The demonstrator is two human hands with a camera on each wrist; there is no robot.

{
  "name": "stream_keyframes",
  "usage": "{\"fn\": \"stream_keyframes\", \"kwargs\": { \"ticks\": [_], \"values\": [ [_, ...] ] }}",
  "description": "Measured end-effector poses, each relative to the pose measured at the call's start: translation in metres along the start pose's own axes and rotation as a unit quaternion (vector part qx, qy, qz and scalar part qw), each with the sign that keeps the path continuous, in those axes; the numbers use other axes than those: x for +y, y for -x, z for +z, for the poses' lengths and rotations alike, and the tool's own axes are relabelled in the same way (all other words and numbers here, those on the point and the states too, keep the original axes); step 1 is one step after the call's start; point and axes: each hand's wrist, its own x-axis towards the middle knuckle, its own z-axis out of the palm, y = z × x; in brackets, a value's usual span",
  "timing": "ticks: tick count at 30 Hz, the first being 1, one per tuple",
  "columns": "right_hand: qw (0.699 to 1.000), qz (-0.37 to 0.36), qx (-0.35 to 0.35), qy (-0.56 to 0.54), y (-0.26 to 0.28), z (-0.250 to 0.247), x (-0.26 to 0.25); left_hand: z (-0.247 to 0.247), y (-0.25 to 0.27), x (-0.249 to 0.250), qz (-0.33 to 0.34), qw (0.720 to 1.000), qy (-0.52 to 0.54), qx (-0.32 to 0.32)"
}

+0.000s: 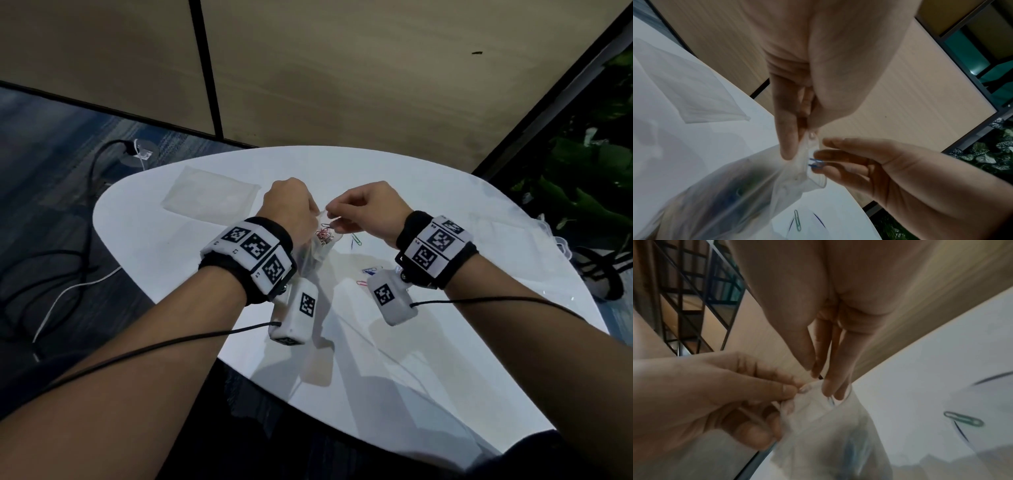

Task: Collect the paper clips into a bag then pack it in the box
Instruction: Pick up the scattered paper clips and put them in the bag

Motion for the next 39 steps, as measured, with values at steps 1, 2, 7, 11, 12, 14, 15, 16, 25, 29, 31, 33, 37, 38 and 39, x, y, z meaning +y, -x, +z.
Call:
{"fn": "stream_keyframes", "kwargs": {
  "ticks": [1,2,7,11,12,14,15,16,25,29,31,33,37,38,39],
  "values": [
    [1.000,-0.007,0.022,-0.002,-0.004,-0.005,0.000,-0.001,-0.001,-0.001,-0.002,1.000,0.001,0.000],
    [0.999,-0.012,0.047,0.000,-0.007,-0.010,0.002,-0.002,-0.001,-0.002,-0.004,1.000,0.002,-0.001],
    [0.912,-0.053,0.030,0.406,-0.020,-0.020,0.053,-0.007,-0.002,-0.009,-0.013,1.000,0.008,-0.008],
    [0.852,-0.085,-0.160,0.491,-0.012,-0.013,0.097,-0.012,-0.003,-0.012,-0.016,1.000,0.004,-0.005],
    [0.849,-0.056,-0.176,0.494,-0.011,-0.017,0.104,-0.012,-0.003,-0.012,-0.015,1.000,0.001,-0.008],
    [0.845,-0.010,-0.137,0.517,-0.004,-0.031,0.115,-0.013,-0.002,-0.010,-0.008,1.000,-0.010,-0.016],
    [0.839,-0.003,-0.126,0.529,-0.001,-0.043,0.121,-0.013,-0.002,-0.008,-0.006,1.000,-0.014,-0.020],
    [0.840,0.009,-0.110,0.531,0.006,-0.054,0.126,-0.013,-0.002,-0.007,-0.004,1.000,-0.017,-0.024],
    [0.857,0.096,-0.079,0.500,0.049,-0.061,0.148,-0.006,0.005,0.003,0.002,0.998,-0.031,-0.053],
    [0.825,-0.003,-0.051,0.564,0.058,-0.037,0.155,-0.006,0.006,0.002,0.001,0.998,-0.030,-0.054],
    [0.809,-0.043,-0.020,0.586,0.057,-0.031,0.153,-0.006,0.006,0.001,-0.002,0.998,-0.027,-0.054],
    [0.785,-0.039,-0.022,0.618,0.054,-0.027,0.149,-0.005,0.005,0.000,-0.003,0.998,-0.023,-0.052],
    [0.744,0.001,-0.032,0.667,0.047,-0.021,0.137,-0.004,0.004,0.000,-0.001,0.998,-0.022,-0.058],
    [0.748,0.005,-0.023,0.664,0.043,-0.022,0.137,-0.004,0.003,0.000,-0.001,0.998,-0.023,-0.059],
    [0.756,0.009,-0.010,0.655,0.039,-0.024,0.136,-0.004,0.002,0.000,0.000,0.998,-0.024,-0.058]
  ]
}}
